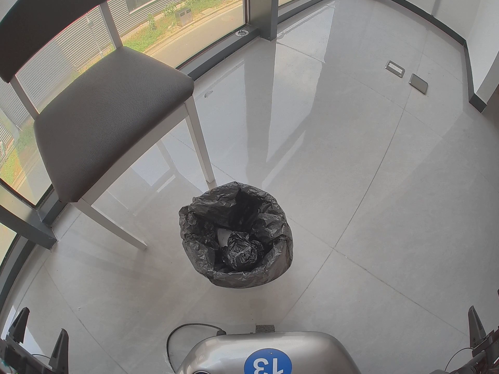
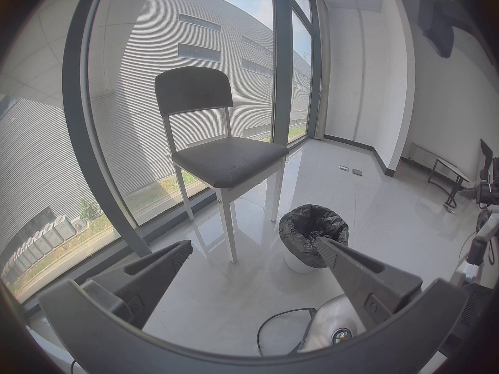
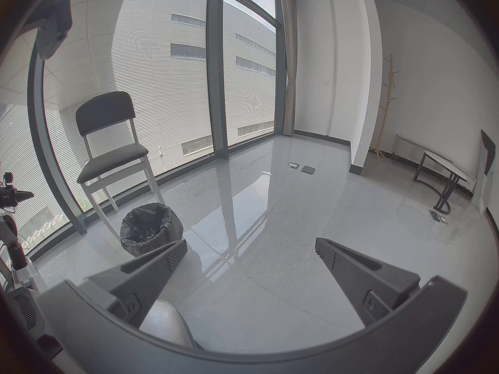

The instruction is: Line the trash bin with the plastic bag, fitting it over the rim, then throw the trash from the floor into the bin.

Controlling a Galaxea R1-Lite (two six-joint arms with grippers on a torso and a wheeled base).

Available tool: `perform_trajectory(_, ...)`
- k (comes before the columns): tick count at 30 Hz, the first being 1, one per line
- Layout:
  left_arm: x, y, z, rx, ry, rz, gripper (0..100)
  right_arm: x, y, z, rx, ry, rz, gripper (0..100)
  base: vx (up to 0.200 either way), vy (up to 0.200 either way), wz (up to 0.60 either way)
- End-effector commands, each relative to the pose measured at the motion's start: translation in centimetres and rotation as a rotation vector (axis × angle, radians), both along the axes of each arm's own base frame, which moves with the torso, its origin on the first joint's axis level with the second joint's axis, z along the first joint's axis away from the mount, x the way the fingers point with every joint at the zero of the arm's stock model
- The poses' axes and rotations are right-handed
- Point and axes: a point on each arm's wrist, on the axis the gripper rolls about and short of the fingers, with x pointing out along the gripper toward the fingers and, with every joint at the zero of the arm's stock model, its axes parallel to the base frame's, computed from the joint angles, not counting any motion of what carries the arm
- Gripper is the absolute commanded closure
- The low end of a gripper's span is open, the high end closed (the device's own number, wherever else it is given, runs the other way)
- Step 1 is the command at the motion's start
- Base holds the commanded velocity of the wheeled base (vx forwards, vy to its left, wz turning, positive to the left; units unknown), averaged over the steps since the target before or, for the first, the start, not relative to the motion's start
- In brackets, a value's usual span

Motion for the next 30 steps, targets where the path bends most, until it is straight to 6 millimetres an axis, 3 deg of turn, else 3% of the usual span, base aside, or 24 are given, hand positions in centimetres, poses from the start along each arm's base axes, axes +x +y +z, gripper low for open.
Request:
perform_trajectory(1, 0.02, 0.0, -0.52, -0.006, 0.003, 0.004, 0, 0.08, 0.0, -0.51, 0.001, 0.011, 0.0, 0, 0.0, 0.0, 0.0)
perform_trajectory(30, 0.01, 0.01, -0.52, -0.002, 0.001, 0.002, 0, 0.09, 0.0, -0.49, 0.006, 0.011, 0.0, 0, 0.0, 0.0, 0.0)
